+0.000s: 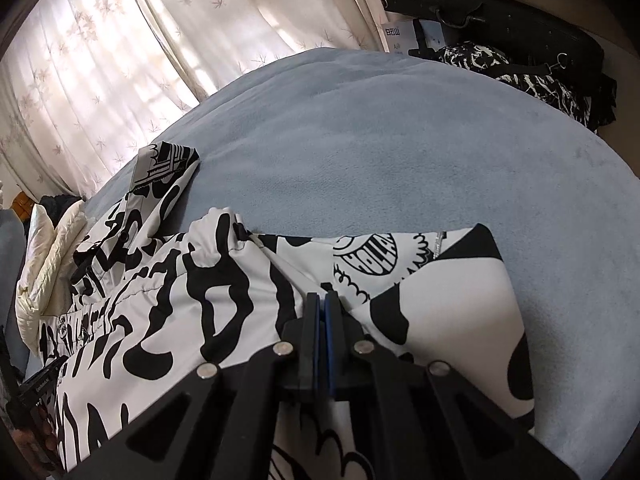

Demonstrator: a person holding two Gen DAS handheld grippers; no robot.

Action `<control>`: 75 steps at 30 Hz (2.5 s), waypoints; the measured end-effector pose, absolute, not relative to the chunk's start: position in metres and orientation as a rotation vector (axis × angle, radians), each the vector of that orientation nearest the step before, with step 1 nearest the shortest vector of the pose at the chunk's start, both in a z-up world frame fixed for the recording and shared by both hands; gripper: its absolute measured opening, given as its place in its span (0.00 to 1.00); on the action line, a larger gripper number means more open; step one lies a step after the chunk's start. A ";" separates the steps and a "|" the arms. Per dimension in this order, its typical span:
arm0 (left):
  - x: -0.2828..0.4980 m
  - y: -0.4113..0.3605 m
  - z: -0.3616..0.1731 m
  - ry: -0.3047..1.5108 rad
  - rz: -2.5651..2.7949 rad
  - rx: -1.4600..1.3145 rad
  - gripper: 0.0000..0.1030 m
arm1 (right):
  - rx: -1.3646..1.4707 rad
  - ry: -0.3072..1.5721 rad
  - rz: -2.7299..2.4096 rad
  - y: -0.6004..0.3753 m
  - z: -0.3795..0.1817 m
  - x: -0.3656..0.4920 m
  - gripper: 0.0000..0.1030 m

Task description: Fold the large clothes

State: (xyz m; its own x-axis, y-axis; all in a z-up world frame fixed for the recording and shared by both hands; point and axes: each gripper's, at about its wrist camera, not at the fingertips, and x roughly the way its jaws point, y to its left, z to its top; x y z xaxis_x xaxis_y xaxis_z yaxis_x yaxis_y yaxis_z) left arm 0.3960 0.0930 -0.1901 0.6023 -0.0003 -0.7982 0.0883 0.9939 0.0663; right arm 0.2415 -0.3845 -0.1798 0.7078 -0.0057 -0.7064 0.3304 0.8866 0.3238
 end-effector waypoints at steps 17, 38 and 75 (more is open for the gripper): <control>0.341 0.102 -0.109 0.894 -0.137 0.132 0.55 | 0.390 0.802 -0.149 -0.350 -0.127 0.217 0.23; 0.272 0.104 0.030 0.743 -0.264 0.188 0.72 | 0.285 0.724 0.123 -0.257 0.017 0.180 0.32; 0.604 -0.047 -0.115 0.966 -0.186 0.263 0.73 | 0.364 0.929 0.084 -0.247 -0.072 0.555 0.32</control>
